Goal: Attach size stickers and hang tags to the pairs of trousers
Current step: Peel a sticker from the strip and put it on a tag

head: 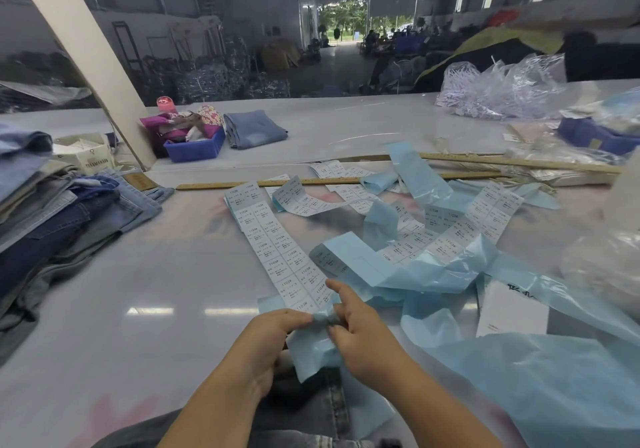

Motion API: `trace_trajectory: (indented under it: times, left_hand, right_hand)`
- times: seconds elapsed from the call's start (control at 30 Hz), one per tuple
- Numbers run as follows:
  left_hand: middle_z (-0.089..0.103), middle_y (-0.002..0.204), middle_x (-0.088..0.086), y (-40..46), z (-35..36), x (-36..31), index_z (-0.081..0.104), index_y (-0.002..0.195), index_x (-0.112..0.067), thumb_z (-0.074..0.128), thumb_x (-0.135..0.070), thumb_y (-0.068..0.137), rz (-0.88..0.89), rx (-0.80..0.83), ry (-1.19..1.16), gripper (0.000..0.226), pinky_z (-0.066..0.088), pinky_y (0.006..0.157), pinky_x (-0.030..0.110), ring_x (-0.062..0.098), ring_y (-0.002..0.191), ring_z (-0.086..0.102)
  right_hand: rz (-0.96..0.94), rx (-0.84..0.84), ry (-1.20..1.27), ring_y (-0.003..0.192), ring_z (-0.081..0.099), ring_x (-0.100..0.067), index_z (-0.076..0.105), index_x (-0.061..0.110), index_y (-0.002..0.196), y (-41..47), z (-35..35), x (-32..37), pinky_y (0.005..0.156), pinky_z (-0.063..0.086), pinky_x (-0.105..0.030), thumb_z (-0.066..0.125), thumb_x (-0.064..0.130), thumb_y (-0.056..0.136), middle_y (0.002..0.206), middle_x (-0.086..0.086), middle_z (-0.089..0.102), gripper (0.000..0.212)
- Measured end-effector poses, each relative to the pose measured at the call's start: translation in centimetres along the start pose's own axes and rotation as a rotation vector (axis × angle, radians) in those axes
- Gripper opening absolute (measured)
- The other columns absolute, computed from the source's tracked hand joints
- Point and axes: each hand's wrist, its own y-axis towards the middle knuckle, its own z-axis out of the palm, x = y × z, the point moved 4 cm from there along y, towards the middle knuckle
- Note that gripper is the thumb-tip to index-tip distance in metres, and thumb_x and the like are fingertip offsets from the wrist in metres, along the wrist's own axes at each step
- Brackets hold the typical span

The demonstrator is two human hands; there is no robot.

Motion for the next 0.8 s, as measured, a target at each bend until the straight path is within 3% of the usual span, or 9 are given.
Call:
trace_trajectory:
  times: [0.07,0.1,0.2,0.27,0.43,0.57,0.67,0.8]
  left_hand:
    - [0.077,0.089,0.009,0.0,0.2,0.1,0.078,0.077,-0.007,0.069,-0.001,0.078,0.019,-0.028,-0.001,0.011,0.053,0.048,0.026,0.022,0.071,0.074]
    - [0.076,0.088,0.011,0.2,0.2,0.3,0.077,0.07,-0.007,0.071,0.002,0.077,0.033,-0.053,0.012,0.013,0.055,0.052,0.028,0.025,0.073,0.074]
    - [0.075,0.084,0.016,0.4,-0.3,0.6,0.069,0.061,-0.009,0.074,0.013,0.069,0.067,-0.153,0.025,0.023,0.057,0.065,0.038,0.034,0.081,0.072]
    - [0.075,0.082,0.013,0.3,-0.2,0.5,0.067,0.063,-0.008,0.077,0.013,0.068,0.085,-0.149,0.041,0.024,0.057,0.059,0.035,0.03,0.079,0.073]
    - [0.072,0.066,-0.001,-0.3,0.4,-0.4,0.065,0.069,-0.009,0.078,0.006,0.072,0.148,-0.088,0.091,0.019,0.043,0.039,0.014,0.0,0.049,0.062]
    - [0.071,0.068,-0.004,-0.5,-0.1,-0.8,0.066,0.07,-0.012,0.08,-0.001,0.072,0.153,-0.092,0.174,0.018,0.037,0.055,0.024,0.007,0.062,0.058]
    - [0.071,0.068,0.0,-0.7,-0.5,-1.3,0.068,0.073,-0.008,0.081,-0.001,0.071,0.155,-0.107,0.217,0.015,0.034,0.055,0.028,0.013,0.065,0.054]
    - [0.07,0.065,0.005,-1.1,-0.8,-2.2,0.07,0.073,-0.003,0.081,0.001,0.07,0.237,-0.172,0.27,0.012,0.041,0.054,0.024,0.016,0.063,0.061]
  right_hand:
    - [0.018,0.001,0.018,0.101,0.059,-0.009,0.029,0.032,0.147,0.0,-0.1,-0.1,0.096,0.047,-0.026,0.046,0.003,0.094,0.11,0.007,0.064,0.064]
    - [0.031,0.002,0.027,0.102,0.06,-0.009,0.028,0.032,0.148,0.0,-0.1,-0.2,0.094,0.048,-0.023,0.046,0.001,0.093,0.114,0.004,0.063,0.065]
    - [0.063,0.02,0.03,0.082,0.058,0.006,0.029,0.034,0.146,-0.3,0.2,-0.6,0.074,0.046,-0.008,0.044,-0.001,0.091,0.097,0.018,0.06,0.067]
    - [0.085,-0.002,0.032,0.076,0.058,0.007,0.03,0.035,0.145,-0.4,0.1,-1.0,0.069,0.046,-0.01,0.045,0.0,0.09,0.086,0.017,0.059,0.067]
    - [0.118,-0.044,0.037,0.095,0.062,-0.004,0.029,0.035,0.146,-0.3,-0.4,-1.3,0.084,0.051,-0.018,0.046,0.004,0.091,0.106,0.011,0.063,0.066]
    - [0.127,-0.04,0.022,0.108,0.059,-0.012,0.03,0.034,0.145,-0.4,-0.5,-0.6,0.095,0.051,-0.029,0.045,0.004,0.092,0.124,0.0,0.059,0.064]
    - [0.104,-0.036,0.022,0.116,0.056,-0.014,0.032,0.034,0.143,-0.5,-0.6,0.2,0.096,0.05,-0.026,0.043,0.003,0.093,0.136,-0.002,0.054,0.06]
    - [0.111,-0.018,0.015,0.124,0.051,-0.019,0.029,0.034,0.145,-0.7,-0.2,0.8,0.104,0.045,-0.031,0.042,0.003,0.094,0.144,-0.002,0.048,0.061]
